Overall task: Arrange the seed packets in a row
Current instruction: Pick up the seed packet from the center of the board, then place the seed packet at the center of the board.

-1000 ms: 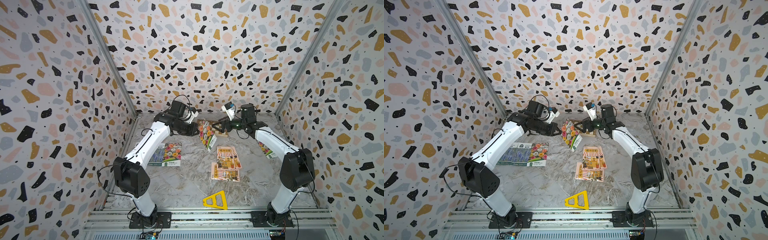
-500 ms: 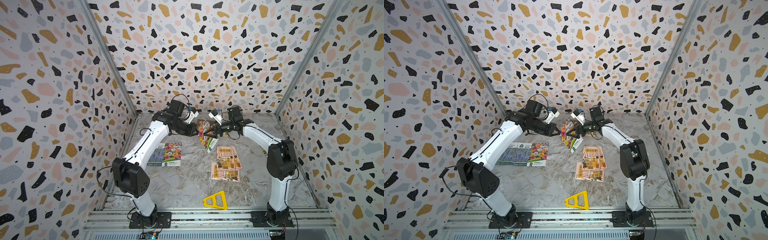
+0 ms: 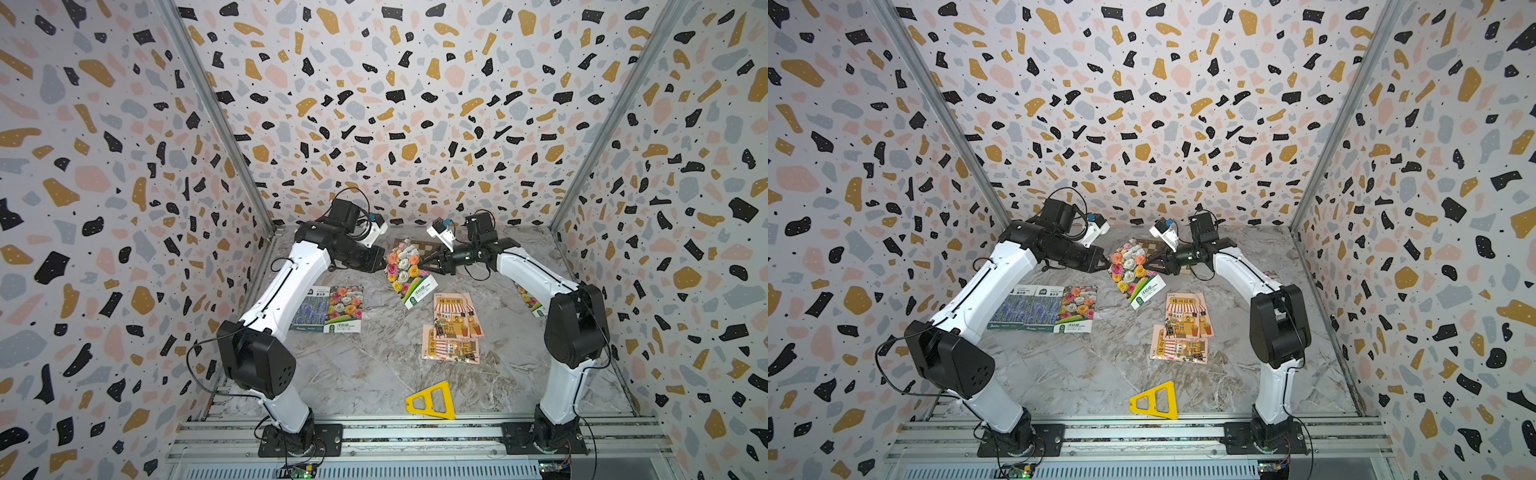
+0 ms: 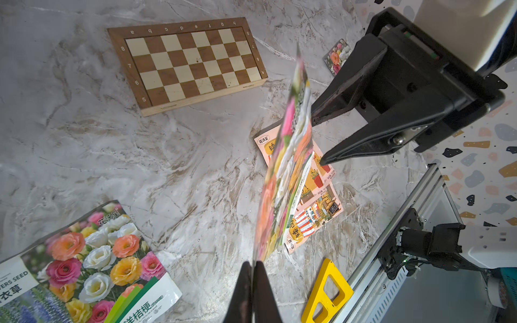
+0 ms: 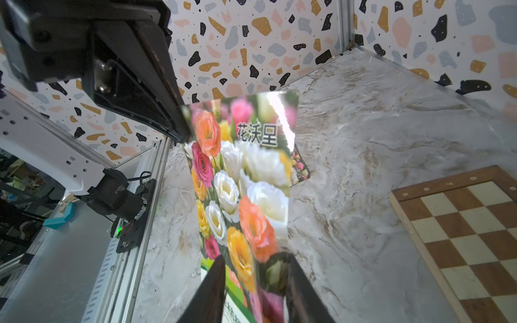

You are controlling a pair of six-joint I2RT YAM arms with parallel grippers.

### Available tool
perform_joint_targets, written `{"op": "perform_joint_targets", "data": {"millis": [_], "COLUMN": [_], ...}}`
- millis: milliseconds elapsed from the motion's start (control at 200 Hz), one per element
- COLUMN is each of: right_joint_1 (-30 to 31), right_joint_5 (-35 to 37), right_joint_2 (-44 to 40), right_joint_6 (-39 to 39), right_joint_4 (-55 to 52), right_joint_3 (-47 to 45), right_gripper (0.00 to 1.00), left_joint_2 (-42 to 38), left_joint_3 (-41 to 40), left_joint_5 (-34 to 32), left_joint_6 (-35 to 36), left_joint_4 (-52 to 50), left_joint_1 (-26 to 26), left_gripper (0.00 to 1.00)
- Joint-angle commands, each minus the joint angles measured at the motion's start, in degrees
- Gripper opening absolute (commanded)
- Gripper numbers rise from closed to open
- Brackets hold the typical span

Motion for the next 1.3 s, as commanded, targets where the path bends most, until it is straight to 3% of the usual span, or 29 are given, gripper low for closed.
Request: {"op": "perform_joint_targets", "data": {"millis": [0,75,225,345,430,476,581,701,816,1071,1291], "right_joint_1": [0.26,0.35,0.78,0.86,0.81,0.96,1.51,3.02,4.78,10.5,15.17], "right_joint_5": [0.04,0.89,2.76,4.51,5.75,6.31,9.0,14.07,16.94,18.31,18.38], "right_joint_2": [-2.91,-2.91,-3.29,-4.53,-6.15,-7.03,-8.74,-9.82,-9.89,-7.87,-1.8], "right_joint_6": [-1.58,-1.58,-1.17,2.34,7.01,9.82,17.24,25.26,33.81,49.15,57.84], "right_joint_4": [-2.39,-2.71,-2.58,0.09,4.39,6.69,11.55,14.04,17.04,22.95,24.24], "right_joint_3": [0.67,0.79,0.95,0.19,-1.85,-2.86,-5.21,-7.18,-9.76,-14.24,-12.81], "right_gripper": [0.24,0.14,0.04,0.0,0.0,0.0,0.0,0.0,0.0,0.0,0.0], "left_joint_2": [-1.39,-1.41,-2.1,-3.7,-5.85,-7.43,-12.43,-18.88,-24.82,-34.67,-37.42], "left_joint_3": [1.02,1.02,1.24,0.6,-0.88,-2.09,-6.09,-11.78,-17.53,-27.32,-32.11], "left_joint_5": [-0.16,0.06,-2.59,-8.03,-12.13,-14.87,-19.92,-24.11,-27.28,-31.78,-33.03], "left_joint_6": [1.18,1.21,-0.72,-4.06,-6.51,-7.73,-9.7,-10.34,-9.32,-9.77,-11.29], "left_joint_4": [-0.66,-0.76,-1.02,-1.52,-1.51,-1.35,-0.9,-0.42,1.23,7.2,11.3], "left_joint_1": [0.28,0.25,0.26,0.41,0.86,1.36,3.15,6.47,9.77,10.92,10.99], "left_gripper": [0.0,0.0,0.0,0.18,0.5,0.62,0.79,0.93,1.0,0.99,0.99]}}
